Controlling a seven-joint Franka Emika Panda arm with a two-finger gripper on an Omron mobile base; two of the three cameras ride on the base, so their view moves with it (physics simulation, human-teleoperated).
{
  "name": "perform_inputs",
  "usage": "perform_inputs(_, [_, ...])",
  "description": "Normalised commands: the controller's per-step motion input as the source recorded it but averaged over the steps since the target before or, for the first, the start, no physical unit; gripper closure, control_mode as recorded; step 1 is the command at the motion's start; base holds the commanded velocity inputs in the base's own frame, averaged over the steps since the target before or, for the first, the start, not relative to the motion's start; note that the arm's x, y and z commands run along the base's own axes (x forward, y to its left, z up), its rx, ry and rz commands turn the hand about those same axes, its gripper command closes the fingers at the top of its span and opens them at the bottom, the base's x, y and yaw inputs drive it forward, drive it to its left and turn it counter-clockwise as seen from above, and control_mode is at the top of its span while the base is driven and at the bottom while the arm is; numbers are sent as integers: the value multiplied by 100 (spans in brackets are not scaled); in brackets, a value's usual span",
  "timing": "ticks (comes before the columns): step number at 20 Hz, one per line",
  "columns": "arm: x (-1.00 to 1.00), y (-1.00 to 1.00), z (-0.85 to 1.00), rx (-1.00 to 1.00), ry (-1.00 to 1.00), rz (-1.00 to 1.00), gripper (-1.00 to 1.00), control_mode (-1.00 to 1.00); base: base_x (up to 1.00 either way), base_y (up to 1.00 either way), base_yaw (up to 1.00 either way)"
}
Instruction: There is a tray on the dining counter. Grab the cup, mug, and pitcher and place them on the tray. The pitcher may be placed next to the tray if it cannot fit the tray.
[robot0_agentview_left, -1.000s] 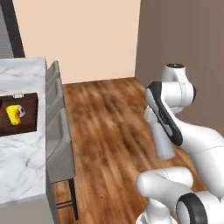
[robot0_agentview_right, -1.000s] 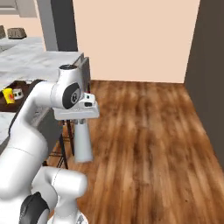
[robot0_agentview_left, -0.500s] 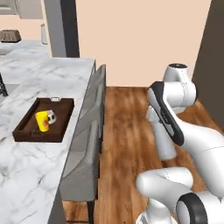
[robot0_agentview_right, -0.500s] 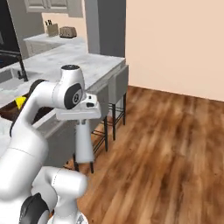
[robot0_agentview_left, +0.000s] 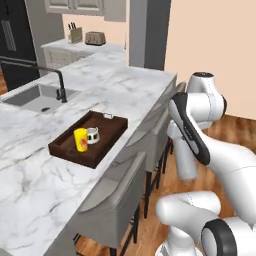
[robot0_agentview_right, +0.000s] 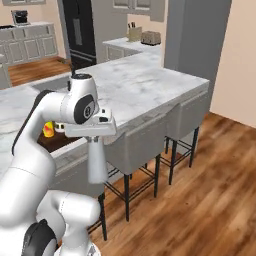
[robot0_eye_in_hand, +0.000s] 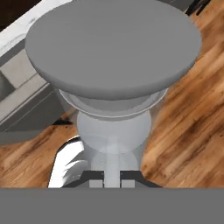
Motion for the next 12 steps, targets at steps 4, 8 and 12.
perform_inputs(4, [0, 0, 0, 0, 0, 0, 100, 100, 19, -57, 44])
perform_inputs(8, [0, 0, 0, 0, 0, 0, 100, 100, 18, -59, 41])
perform_inputs(12, [0, 0, 0, 0, 0, 0, 100, 100, 22, -61, 51])
